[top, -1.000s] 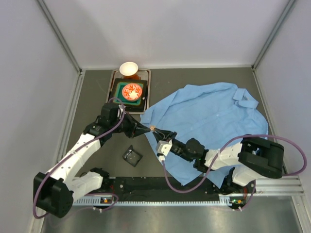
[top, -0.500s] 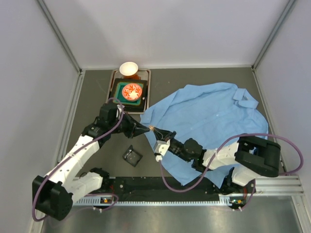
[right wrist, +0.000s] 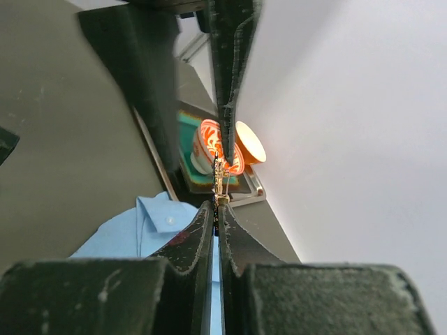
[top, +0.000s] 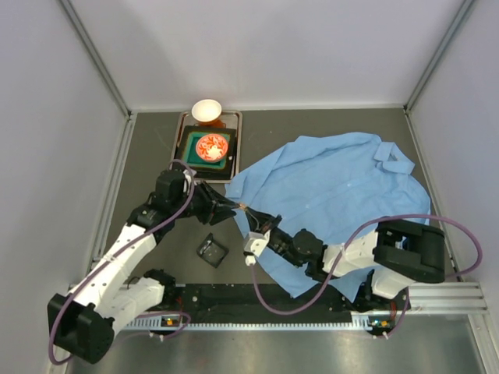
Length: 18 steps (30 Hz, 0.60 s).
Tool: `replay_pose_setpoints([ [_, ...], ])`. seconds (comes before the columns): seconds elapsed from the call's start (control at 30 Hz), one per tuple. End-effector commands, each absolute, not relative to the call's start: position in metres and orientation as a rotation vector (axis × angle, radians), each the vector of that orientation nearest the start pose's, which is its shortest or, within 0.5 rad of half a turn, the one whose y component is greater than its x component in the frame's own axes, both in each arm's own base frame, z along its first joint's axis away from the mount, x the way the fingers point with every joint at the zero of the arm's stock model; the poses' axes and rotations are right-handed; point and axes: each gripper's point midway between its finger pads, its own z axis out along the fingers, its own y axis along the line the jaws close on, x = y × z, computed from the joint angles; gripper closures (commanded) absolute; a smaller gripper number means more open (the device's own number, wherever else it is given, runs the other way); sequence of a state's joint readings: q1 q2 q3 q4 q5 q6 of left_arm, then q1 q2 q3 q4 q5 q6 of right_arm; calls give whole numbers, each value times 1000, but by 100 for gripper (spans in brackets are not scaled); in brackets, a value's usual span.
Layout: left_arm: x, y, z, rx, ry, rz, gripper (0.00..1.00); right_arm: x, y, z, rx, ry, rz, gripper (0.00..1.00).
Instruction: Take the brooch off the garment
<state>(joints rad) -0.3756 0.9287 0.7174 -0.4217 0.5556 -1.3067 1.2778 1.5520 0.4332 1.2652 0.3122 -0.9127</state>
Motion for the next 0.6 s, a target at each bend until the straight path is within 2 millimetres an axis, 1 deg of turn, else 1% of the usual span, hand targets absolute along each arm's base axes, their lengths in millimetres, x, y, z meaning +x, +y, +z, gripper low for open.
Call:
replay_pose_setpoints([
  [0.0,209,-210,213,-720,2340,-1393,53,198,354,227,-989,907,140,100],
  [0.03,212,-208,220,-675,2296,-1384,50,199,353,226,-985,923,146,100],
  [0.07,212,-204,232,-643,2241,-1368,43,198,352,226,-970,945,171,100],
  [0.1,216,-199,246,-615,2184,-1342,41,196,353,225,-973,960,193,100],
  [0.13,220,-188,249,-591,2148,-1250,38,195,353,218,-977,1011,233,100],
  [0.17,218,-179,263,-559,2095,-1210,35,194,352,216,-971,1041,258,100],
  [0.2,218,-173,288,-518,2034,-1181,32,192,353,212,-970,1068,290,100],
  [0.23,222,-159,293,-491,1997,-1074,31,190,351,201,-999,1121,306,100],
  [0.27,215,-150,299,-477,1987,-1021,31,185,353,194,-979,1192,384,100],
  [0.3,213,-141,319,-453,1934,-985,30,179,358,194,-978,1225,447,100],
  [0.33,210,-135,327,-432,1906,-949,29,175,358,187,-978,1281,493,100],
  [0.37,207,-124,332,-396,1884,-876,28,167,356,175,-948,1408,584,100],
  [0.4,203,-119,347,-366,1846,-861,27,158,360,173,-956,1456,673,100],
  [0.43,201,-115,352,-320,1829,-822,27,150,361,169,-878,1557,787,100],
  [0.47,197,-110,363,-302,1797,-808,27,146,357,171,-849,1595,852,100],
  [0.5,194,-108,366,-284,1789,-793,26,132,357,162,-868,1630,953,100],
  [0.53,193,-106,368,-252,1779,-768,26,125,358,162,-795,1696,1066,100],
  [0.57,192,-104,372,-238,1766,-759,26,131,354,162,-743,1733,1105,100],
])
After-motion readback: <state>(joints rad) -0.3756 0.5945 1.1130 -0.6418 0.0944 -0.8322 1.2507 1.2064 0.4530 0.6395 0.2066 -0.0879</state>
